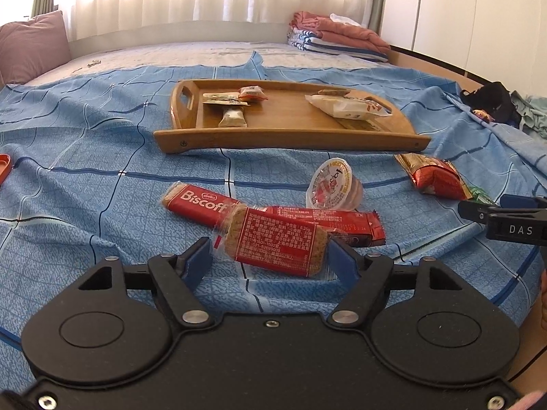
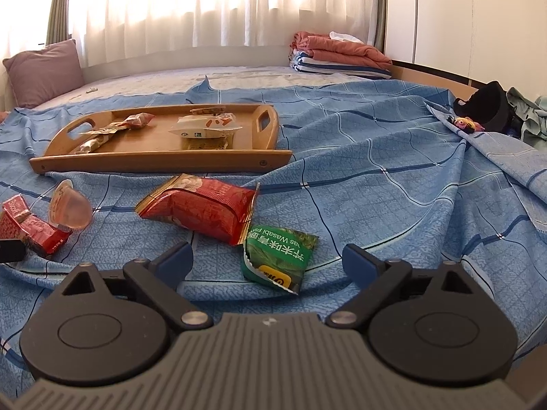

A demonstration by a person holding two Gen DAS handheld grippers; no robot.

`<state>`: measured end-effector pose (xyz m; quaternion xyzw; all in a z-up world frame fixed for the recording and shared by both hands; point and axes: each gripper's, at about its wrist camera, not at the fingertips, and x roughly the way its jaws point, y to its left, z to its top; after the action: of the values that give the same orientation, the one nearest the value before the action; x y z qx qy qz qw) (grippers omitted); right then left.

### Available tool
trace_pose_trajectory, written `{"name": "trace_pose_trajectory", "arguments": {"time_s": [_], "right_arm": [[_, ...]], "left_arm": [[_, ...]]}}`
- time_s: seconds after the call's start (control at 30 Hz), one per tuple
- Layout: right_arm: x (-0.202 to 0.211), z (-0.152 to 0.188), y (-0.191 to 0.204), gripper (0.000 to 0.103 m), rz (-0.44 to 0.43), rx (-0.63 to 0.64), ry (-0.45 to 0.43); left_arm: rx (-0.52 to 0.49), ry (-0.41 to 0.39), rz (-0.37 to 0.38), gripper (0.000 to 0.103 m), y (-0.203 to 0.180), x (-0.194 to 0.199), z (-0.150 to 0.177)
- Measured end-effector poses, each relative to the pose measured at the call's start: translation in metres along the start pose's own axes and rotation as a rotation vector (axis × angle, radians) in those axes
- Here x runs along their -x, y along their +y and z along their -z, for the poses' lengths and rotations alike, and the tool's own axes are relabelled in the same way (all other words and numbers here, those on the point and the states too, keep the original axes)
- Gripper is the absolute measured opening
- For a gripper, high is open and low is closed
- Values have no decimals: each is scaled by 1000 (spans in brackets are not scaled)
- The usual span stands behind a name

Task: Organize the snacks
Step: 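Grasp the red wafer packet with the left gripper while the right grasps the green wasabi-pea packet, then lift and carry the red wafer and green packets with both grippers over the tray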

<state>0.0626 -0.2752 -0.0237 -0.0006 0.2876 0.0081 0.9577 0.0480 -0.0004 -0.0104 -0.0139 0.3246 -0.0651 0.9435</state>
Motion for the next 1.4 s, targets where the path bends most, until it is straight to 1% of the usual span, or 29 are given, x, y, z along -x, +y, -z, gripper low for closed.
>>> {"name": "trace_pose_trajectory", "arguments": {"time_s": [0.23, 0.43, 0.47, 0.57, 0.63, 0.67, 0.73, 0.8, 0.83, 0.9, 1.0, 1.07, 1.17, 1.3, 1.4], "right_arm": [[-1, 2, 5, 93, -9, 13, 7], [-4, 1, 10, 91, -33, -5, 20], [-4, 1, 11, 90, -33, -3, 20], [-4, 1, 13, 88, -37, -7, 21], [-3, 0, 12, 85, -39, -21, 19], [-3, 0, 12, 83, -41, -29, 17], [-2, -1, 10, 80, -40, -41, 16], [-1, -2, 8, 72, -34, -50, 13], [0, -2, 8, 69, -29, -54, 12], [0, -3, 5, 60, -19, -64, 11], [1, -4, 2, 51, -11, -73, 15], [3, -5, 1, 48, -6, -77, 10], [6, -6, 1, 45, 5, -79, 4], [11, -9, 3, 43, 26, -54, -4], [14, -12, 3, 43, 40, -49, -15]], "left_arm": [[-58, 7, -29, 78, -11, -5, 2], [-32, 19, -28, 80, -9, -8, -1], [-40, 19, -30, 79, -10, -8, -1], [-57, 6, -30, 69, -11, -5, 1], [-60, 0, -32, 67, -11, -2, 1], [-60, -2, -34, 65, -12, -1, 2], [-63, -9, -37, 65, -12, 1, 2], [-69, -14, -35, 64, -13, 4, 3], [-72, -17, -34, 64, -13, 5, 3], [-78, -26, -34, 64, -14, 8, 2], [-82, -38, -37, 64, -15, 12, 0], [-78, -39, -52, 64, -15, 14, -2], [-73, -26, -116, 64, -14, 15, -6], [-18, -35, -120, 64, -3, 19, -14], [-14, -53, -131, 64, 0, 23, -19]]}}
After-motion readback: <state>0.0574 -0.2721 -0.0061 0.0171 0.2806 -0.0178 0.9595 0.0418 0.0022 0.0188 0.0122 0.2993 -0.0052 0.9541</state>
